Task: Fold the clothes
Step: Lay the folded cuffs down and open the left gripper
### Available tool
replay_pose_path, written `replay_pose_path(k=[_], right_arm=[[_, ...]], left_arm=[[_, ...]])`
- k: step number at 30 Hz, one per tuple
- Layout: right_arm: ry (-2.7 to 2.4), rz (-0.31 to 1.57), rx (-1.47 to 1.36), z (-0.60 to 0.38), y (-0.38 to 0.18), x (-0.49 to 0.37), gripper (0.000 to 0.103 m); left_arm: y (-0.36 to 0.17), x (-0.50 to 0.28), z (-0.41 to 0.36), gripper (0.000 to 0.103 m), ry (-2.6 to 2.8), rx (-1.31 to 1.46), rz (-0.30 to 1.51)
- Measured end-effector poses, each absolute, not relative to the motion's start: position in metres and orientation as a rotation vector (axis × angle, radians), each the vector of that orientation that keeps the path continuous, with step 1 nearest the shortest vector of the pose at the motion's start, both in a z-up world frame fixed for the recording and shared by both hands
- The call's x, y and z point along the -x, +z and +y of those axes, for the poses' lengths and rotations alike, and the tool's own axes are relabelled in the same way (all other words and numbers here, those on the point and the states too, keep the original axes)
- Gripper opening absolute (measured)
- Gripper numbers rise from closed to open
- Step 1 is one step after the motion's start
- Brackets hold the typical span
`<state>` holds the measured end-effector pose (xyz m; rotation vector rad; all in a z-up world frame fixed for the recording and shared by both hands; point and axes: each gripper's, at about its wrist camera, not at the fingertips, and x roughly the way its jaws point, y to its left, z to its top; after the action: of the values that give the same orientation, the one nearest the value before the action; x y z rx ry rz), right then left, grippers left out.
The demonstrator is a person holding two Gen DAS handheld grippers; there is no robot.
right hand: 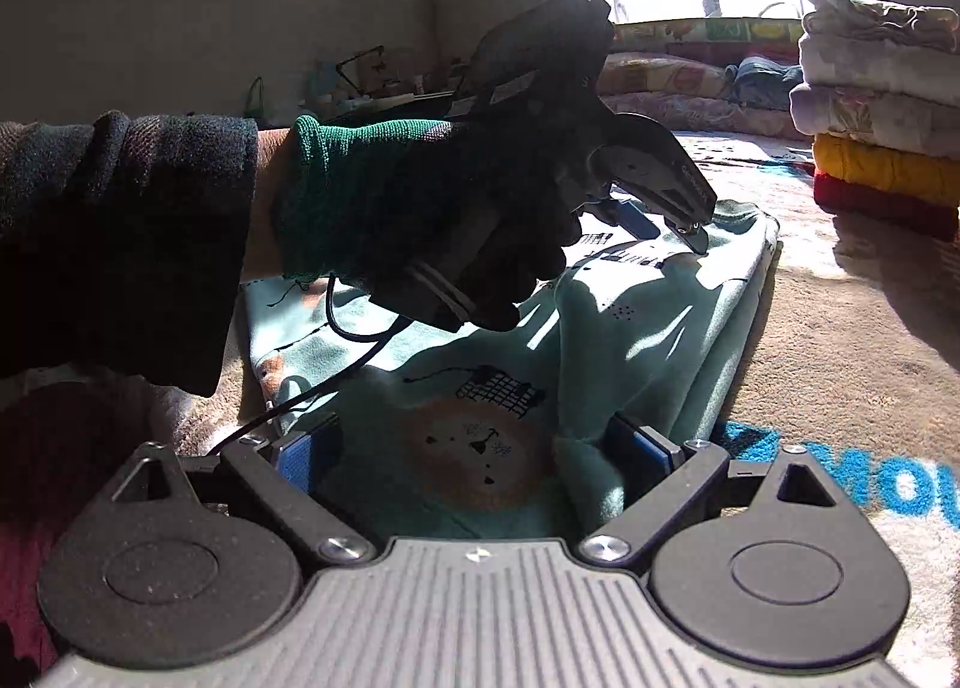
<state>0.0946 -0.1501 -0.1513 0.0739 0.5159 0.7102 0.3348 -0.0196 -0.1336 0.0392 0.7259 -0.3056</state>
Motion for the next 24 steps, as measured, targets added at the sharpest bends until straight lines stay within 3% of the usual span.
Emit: replay_pose_path(k=[8,24], right_arm=[[0.707,0.504,-0.140,-0.149,-0.158,-0.092,0.094],[0.696,0.581,-0.129,-0.145,-0.154,-0.074,0.094]], left_arm=[[-0.113,-0.343,-0.042,0.034,-0.332,-0.156,0.637],[-0.144,-0.383,-0.067,0.040,-0.314,-0.219,0.751]])
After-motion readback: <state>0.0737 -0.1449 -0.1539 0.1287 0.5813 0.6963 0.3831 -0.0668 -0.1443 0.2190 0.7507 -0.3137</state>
